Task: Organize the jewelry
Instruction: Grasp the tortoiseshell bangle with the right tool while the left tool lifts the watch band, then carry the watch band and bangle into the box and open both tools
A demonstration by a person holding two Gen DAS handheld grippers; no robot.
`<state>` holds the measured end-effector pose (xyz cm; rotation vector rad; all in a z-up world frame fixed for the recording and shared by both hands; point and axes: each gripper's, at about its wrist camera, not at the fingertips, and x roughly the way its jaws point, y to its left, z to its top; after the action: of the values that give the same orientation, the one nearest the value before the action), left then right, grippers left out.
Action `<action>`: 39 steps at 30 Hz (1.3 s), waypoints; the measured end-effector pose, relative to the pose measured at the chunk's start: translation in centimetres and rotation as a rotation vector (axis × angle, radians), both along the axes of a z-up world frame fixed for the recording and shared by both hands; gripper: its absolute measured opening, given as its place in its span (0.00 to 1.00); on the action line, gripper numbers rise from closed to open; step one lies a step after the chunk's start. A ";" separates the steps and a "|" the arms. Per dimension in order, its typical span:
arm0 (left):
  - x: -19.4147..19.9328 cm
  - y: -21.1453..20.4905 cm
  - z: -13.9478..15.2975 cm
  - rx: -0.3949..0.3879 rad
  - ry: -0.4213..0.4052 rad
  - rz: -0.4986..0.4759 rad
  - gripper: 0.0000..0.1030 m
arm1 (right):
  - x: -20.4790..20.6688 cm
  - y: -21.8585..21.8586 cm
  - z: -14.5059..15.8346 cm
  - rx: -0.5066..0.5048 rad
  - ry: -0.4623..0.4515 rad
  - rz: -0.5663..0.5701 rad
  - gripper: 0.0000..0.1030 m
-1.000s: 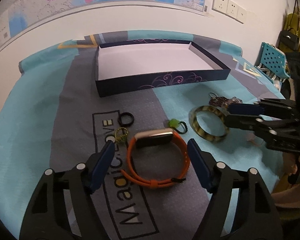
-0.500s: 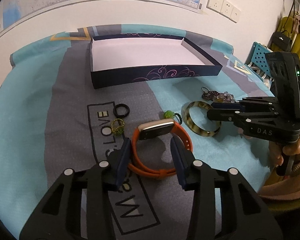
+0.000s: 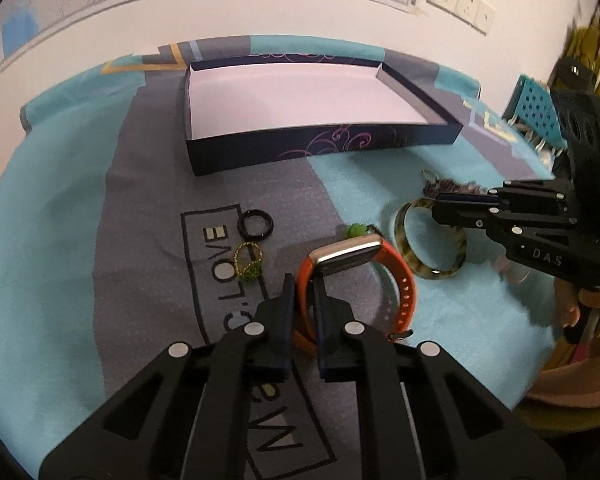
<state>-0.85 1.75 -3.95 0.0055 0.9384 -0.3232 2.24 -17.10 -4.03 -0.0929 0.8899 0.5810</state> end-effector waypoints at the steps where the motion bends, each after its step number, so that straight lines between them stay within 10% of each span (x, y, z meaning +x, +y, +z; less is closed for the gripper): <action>1: 0.2 0.1 0.3 -0.008 -0.005 0.005 0.09 | 0.1 -0.2 0.4 0.012 -0.007 -0.003 0.05; 20: 10.4 0.9 7.3 -0.104 -0.132 0.052 0.09 | 8.5 -4.9 4.8 0.065 -0.099 -0.125 0.05; 39: 25.1 -1.5 2.3 -0.041 0.028 0.125 0.09 | 22.1 -4.0 2.3 -0.018 -0.017 -0.216 0.05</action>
<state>24.25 0.26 -1.61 -0.0951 0.9553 -0.2270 24.30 -21.05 -1.76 -0.0169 0.8755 0.3703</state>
